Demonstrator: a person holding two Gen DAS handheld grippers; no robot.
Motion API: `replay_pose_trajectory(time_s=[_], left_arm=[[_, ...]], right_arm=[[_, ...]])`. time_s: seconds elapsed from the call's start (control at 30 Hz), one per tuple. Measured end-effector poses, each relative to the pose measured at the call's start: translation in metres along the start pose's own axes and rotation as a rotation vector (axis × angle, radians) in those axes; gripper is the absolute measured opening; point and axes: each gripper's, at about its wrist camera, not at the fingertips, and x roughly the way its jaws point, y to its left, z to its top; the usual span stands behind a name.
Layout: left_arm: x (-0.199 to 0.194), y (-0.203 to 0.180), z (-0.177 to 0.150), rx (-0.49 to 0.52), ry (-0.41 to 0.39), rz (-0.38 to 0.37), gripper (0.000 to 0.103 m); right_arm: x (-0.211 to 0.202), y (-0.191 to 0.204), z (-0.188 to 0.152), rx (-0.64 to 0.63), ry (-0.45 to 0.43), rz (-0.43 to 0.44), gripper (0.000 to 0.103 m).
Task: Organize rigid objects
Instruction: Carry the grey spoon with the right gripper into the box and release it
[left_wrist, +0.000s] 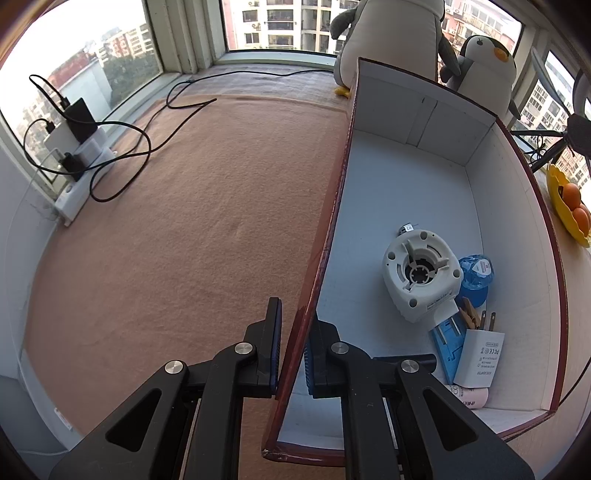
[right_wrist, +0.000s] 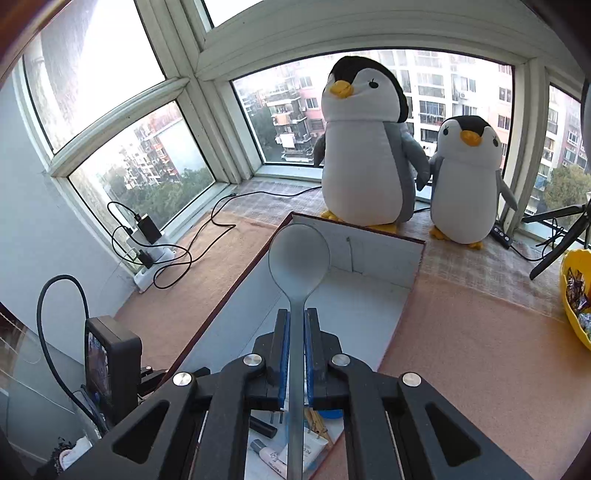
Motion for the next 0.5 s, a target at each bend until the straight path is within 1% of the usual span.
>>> replay_pose_trajectory(time_s=[0.13, 0.27, 0.5], left_arm=[[0.0, -0.001, 0.0, -0.002, 0.001, 0.002, 0.009], [0.0, -0.001, 0.0, 0.003, 0.001, 0.004, 0.009], [0.0, -0.001, 0.0, 0.004, 0.001, 0.008, 0.01]], right_arm=[[0.021, 0.004, -0.007, 0.0, 0.045, 0.001, 0.007], [0.032, 0.003, -0.014, 0.009, 0.08, 0.002, 0.007], [0.032, 0.0, -0.013, 0.012, 0.082, 0.0, 0.007]])
